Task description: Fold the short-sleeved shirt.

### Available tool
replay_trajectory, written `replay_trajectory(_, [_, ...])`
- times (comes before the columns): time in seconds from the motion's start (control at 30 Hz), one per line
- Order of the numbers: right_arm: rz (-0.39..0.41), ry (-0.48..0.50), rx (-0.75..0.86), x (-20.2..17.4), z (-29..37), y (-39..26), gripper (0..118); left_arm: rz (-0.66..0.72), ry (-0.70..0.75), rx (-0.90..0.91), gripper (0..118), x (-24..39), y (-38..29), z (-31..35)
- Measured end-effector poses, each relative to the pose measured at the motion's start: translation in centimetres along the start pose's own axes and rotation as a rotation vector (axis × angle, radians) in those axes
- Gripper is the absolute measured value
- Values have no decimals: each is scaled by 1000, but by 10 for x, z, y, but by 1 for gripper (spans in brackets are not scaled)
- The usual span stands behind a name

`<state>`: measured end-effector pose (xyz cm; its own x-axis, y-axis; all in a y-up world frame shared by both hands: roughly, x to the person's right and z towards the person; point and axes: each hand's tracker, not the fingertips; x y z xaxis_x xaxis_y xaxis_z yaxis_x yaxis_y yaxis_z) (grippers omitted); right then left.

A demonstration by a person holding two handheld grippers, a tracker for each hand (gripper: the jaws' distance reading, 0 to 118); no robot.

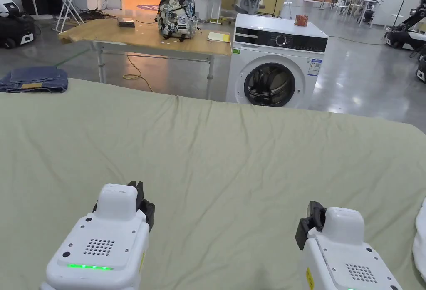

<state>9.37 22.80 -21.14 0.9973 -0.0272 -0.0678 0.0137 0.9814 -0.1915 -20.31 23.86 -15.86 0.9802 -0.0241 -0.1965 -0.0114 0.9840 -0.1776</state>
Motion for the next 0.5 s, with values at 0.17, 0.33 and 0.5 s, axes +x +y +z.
replay_trajectory(0.17, [-9, -14, 25, 3, -4, 1, 0, 22, 5, 15, 0, -4, 2, 3])
replay_trajectory(0.33, [-8, -16, 35, 4, -3, 1, 0, 14, 16, 35, 0, -7, 5, 4])
replay_trajectory(0.5, [-11, -11, 41, 3, -1, 3, 0, 35, 15, 46, 0, -12, 9, 2])
